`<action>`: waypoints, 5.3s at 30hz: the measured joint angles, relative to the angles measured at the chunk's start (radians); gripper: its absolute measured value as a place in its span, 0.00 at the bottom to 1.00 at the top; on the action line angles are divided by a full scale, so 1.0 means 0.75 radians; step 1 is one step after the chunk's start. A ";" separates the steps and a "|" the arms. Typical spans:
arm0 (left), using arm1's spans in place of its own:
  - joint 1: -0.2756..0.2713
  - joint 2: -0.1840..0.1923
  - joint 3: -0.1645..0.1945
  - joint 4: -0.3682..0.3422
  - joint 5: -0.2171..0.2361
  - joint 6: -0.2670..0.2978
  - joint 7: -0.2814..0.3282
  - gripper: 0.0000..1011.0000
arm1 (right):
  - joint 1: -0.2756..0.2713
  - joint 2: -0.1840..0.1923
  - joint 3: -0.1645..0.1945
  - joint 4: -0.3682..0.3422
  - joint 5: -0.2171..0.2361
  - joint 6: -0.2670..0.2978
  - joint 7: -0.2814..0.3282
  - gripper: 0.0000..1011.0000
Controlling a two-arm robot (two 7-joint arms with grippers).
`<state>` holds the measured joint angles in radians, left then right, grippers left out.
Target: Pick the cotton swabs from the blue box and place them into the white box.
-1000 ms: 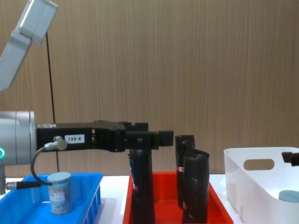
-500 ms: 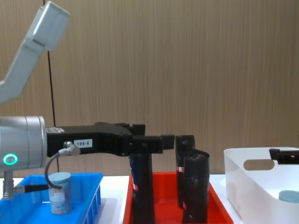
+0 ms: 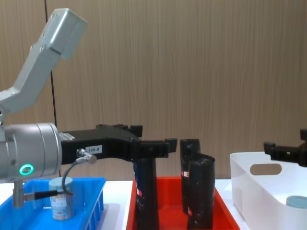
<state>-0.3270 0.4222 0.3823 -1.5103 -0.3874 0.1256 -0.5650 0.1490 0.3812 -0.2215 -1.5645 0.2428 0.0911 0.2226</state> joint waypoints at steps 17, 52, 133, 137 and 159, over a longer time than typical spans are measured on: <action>0.049 -0.022 0.040 -0.062 0.100 -0.060 0.295 0.99 | -0.196 -0.053 -0.005 -0.244 0.055 -0.069 -0.188 0.99; 0.121 -0.054 0.097 -0.155 0.250 -0.150 0.738 0.99 | -0.218 -0.058 -0.006 -0.270 0.060 -0.076 -0.208 0.99; 0.120 -0.053 0.096 -0.154 0.249 -0.149 0.739 0.99 | 0.300 -0.317 -0.107 0.421 -0.056 0.213 0.176 0.99; 0.120 -0.053 0.096 -0.154 0.249 -0.149 0.739 0.99 | 0.319 -0.328 -0.112 0.450 -0.058 0.208 0.176 0.99; 0.120 -0.053 0.096 -0.154 0.249 -0.149 0.739 0.99 | 0.350 -0.347 -0.122 0.488 -0.046 0.197 0.185 0.52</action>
<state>-0.2372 0.3821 0.4542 -1.6262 -0.2004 0.0138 -0.0109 0.4117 0.1209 -0.3131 -1.1988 0.2082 0.2391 0.3613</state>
